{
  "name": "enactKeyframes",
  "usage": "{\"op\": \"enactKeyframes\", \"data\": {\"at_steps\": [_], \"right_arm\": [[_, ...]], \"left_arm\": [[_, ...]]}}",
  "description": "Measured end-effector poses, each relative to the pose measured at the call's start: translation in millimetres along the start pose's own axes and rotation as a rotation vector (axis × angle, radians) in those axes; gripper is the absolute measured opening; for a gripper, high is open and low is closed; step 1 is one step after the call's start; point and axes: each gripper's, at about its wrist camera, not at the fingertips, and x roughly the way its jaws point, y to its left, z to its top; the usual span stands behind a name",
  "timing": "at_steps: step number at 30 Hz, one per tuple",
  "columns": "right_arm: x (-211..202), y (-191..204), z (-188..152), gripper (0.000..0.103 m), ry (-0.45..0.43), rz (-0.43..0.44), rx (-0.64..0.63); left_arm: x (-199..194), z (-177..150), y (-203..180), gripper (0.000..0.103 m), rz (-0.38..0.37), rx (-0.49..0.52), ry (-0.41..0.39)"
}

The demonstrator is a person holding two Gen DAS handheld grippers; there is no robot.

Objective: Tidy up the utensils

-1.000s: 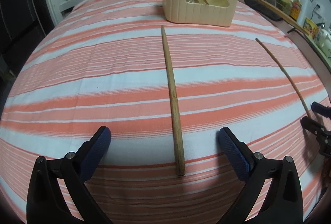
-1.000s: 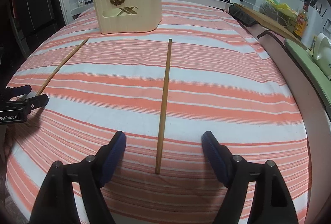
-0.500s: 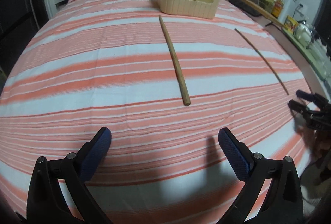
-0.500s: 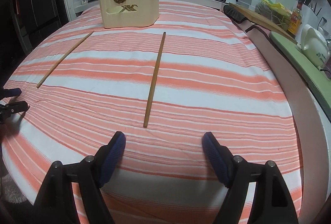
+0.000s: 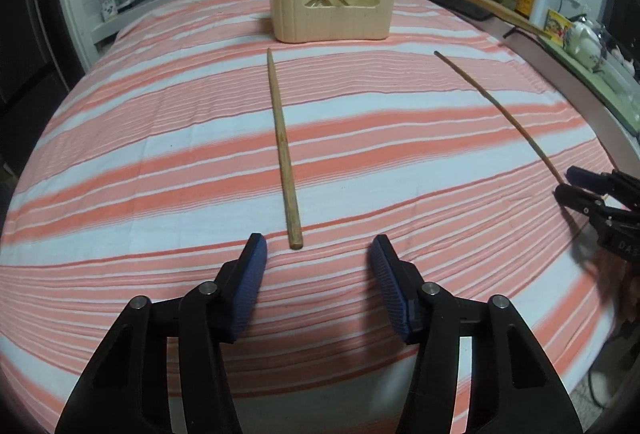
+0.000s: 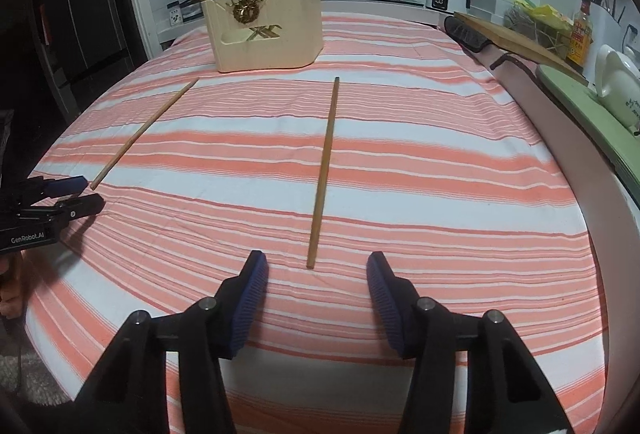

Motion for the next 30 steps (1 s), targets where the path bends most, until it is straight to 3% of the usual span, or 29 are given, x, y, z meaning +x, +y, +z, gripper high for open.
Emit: {"op": "enactKeyframes", "data": {"at_steps": [2,3,4,5,7,20,30], "right_arm": [[1,2,1,0.029,-0.012,-0.007,0.0],[2,2,3,0.023,-0.015,-0.007,0.007],[3,1,5,0.012,-0.016,-0.002,0.012],[5,0,7,0.005,-0.013,0.008,0.015],[1,-2,11,0.004,-0.022,0.01,0.031],[-110,7,71,0.005,-0.303,-0.007,0.002],[-143,18,110,0.005,-0.399,0.041,-0.01]], "left_arm": [[0,1,-1,0.03,-0.006,-0.001,-0.01],[0,2,0,0.015,-0.013,-0.003,-0.014],[0,2,0,0.005,-0.023,-0.007,-0.015],[0,3,1,0.005,-0.031,-0.014,-0.015],[-4,5,4,0.004,-0.043,-0.024,-0.016],[-116,44,24,0.004,-0.069,-0.038,-0.238],[-163,79,30,0.004,-0.111,-0.048,-0.342]]}}
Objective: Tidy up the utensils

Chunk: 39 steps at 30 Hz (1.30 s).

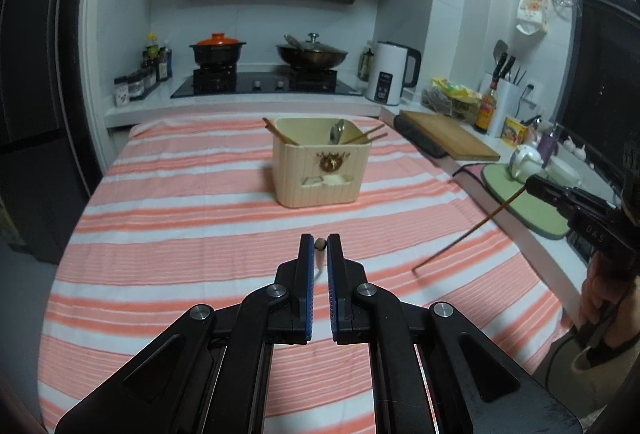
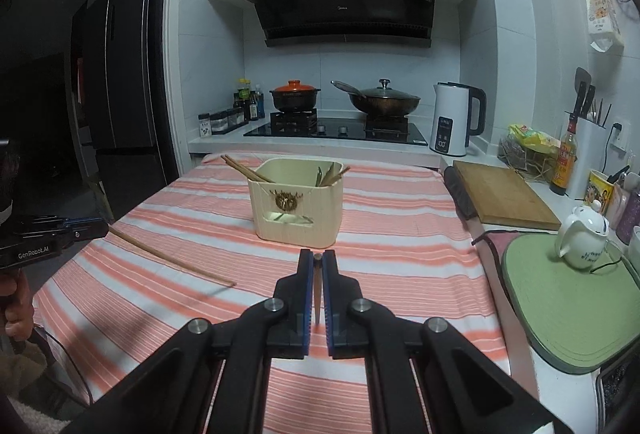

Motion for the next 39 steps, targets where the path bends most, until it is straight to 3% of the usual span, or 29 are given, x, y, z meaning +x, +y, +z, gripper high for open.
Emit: {"op": "enactKeyframes", "data": {"at_steps": [9,19,29,39], "right_arm": [[-8,6,24,0.005,-0.053,0.035,0.011],[-3,8,47,0.005,-0.066,0.092,0.033],[23,7,100,0.005,-0.091,0.128,0.016],[51,6,173,0.005,-0.217,0.089,-0.024]], "left_arm": [[-17,22,-6,0.004,-0.041,0.001,-0.05],[-9,51,-9,0.004,-0.089,-0.01,-0.052],[1,132,-12,0.004,-0.125,-0.004,-0.138],[27,213,-11,0.004,-0.051,-0.012,-0.284]]}}
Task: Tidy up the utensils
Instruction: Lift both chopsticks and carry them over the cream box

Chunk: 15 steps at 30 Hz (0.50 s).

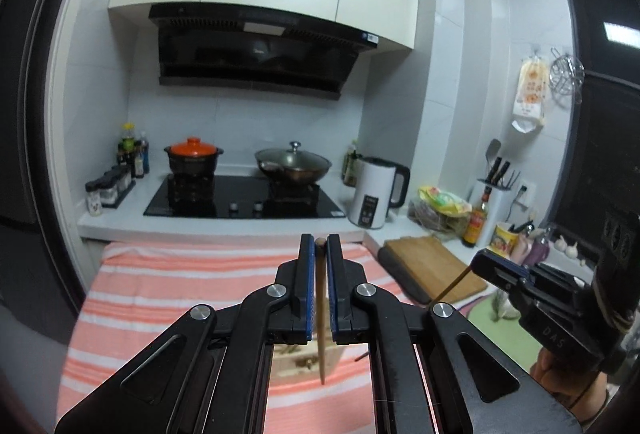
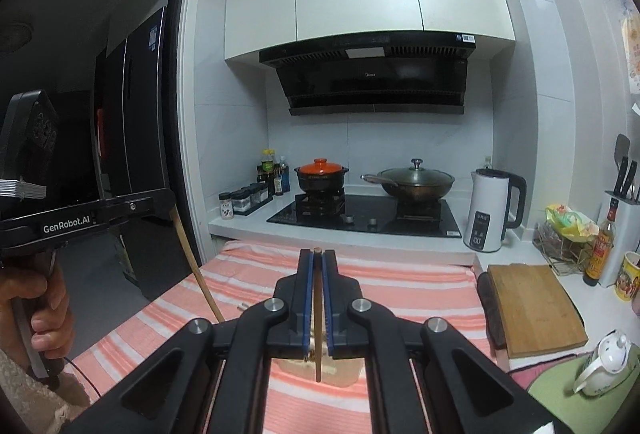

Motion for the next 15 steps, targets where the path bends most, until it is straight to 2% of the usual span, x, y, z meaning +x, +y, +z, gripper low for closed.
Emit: {"op": "enactKeyframes", "data": {"at_steps": [3,6,11,15], "right_arm": [[17,-2,15,0.005,-0.035,-0.011,-0.005],[42,-5,18,0.005,-0.035,-0.013,-0.004],[95,-17,0,0.005,0.064,0.009,0.049],[132,-28,-26,0.005,0.146,0.022,0.107]], "left_arm": [[18,12,6,0.004,0.021,-0.017,-0.036],[42,13,12,0.004,0.037,-0.036,-0.033],[86,-8,28,0.004,0.063,-0.063,0.047],[124,-36,46,0.004,0.068,-0.114,0.146]]}}
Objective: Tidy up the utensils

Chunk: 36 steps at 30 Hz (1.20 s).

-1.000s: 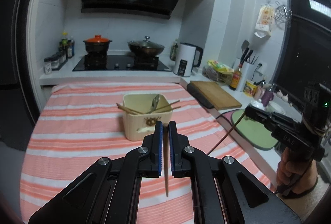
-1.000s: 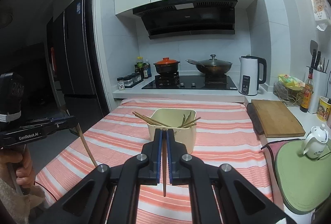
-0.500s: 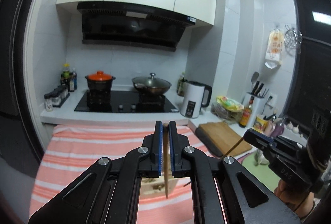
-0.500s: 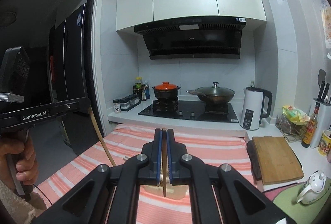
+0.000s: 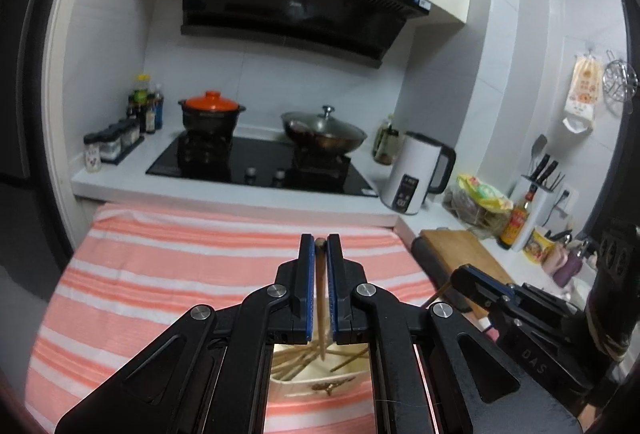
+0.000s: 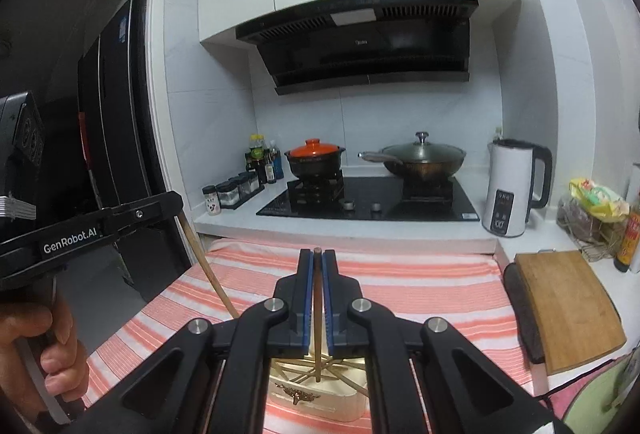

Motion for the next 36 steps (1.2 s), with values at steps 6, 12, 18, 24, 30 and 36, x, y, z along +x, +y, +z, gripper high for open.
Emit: {"op": "enactKeyframes", "data": {"at_steps": [6,12,18,24,30,36], "right_arm": [[63,-15,-36,0.005,0.235,0.014,0.075],[71,-22,-41,0.008,0.278,0.032,0.135],[33,-14,-23,0.07,0.164,-0.003,0.081],[-31,5,-20,0.084,0.069,-0.049,0.041],[-101,28,-49,0.098,0.058,-0.119,0.002],[-162,48,-80,0.103,0.046,-0.199,-0.015]], "left_arm": [[50,-33,15,0.004,0.033,-0.012,0.139],[61,-55,22,0.037,0.005,-0.041,0.221],[19,-54,18,0.096,0.043,-0.013,0.133],[-37,-71,2,0.103,0.022,0.01,0.08],[-95,-115,-22,0.103,0.131,0.098,0.085],[-145,-147,-33,0.103,0.276,0.144,0.082]]}}
